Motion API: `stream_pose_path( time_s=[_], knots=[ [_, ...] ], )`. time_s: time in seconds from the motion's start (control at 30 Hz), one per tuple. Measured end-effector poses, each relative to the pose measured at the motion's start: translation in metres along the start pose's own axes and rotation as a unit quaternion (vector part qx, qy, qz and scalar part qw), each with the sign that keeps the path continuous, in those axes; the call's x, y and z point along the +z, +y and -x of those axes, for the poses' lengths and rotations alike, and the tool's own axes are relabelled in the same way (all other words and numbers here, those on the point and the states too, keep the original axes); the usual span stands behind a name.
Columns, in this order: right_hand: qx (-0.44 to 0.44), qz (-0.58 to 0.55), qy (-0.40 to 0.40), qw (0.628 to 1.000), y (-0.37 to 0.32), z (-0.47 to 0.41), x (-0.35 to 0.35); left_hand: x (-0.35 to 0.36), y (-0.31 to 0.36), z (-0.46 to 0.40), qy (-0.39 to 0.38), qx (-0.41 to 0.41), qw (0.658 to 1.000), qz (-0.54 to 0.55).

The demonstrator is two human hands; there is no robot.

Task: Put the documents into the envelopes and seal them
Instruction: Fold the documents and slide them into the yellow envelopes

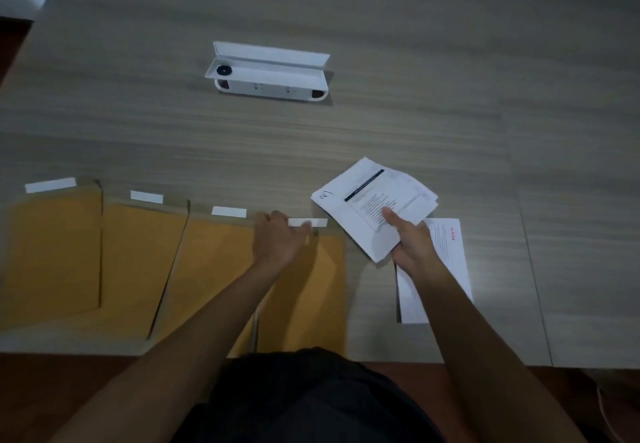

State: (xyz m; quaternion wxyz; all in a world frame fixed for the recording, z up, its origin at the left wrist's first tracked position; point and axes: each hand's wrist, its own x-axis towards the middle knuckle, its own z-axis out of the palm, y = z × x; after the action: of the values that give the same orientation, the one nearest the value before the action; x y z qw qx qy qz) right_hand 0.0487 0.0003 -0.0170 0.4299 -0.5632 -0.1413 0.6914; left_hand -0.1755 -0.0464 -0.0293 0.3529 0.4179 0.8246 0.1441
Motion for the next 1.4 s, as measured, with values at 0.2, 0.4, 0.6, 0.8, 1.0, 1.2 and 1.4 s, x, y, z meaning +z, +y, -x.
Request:
stream_pose_path(
  time_s=[0.2,0.4,0.6,0.8,1.0,1.2,1.4],
  knots=[
    [-0.022,-0.016,-0.060,0.998,-0.034,-0.002,-0.047,0.021,-0.007,0.012,-0.051,0.112,0.972,-0.200],
    [-0.040,0.058,-0.117,0.991,-0.072,0.002,-0.077,0.029,0.011,0.001,-0.172,0.280,0.914,-0.240],
    [-0.061,0.345,0.039,0.936,-0.065,0.000,-0.101,0.033,0.017,-0.006,-0.197,0.334,0.872,-0.298],
    [-0.116,0.409,0.047,0.904,-0.075,0.010,-0.099,0.031,0.023,-0.003,-0.202,0.319,0.880,-0.290],
    [-0.157,0.544,0.015,0.824,-0.087,0.020,-0.070,0.031,0.026,0.001,-0.197,0.315,0.883,-0.287],
    [-0.123,0.637,-0.034,0.760,-0.093,0.014,-0.058,0.033,0.024,0.000,-0.197,0.314,0.885,-0.281],
    [-0.060,0.600,-0.088,0.793,-0.105,-0.002,-0.052,0.033,0.023,-0.002,-0.194,0.333,0.881,-0.276]
  ],
)
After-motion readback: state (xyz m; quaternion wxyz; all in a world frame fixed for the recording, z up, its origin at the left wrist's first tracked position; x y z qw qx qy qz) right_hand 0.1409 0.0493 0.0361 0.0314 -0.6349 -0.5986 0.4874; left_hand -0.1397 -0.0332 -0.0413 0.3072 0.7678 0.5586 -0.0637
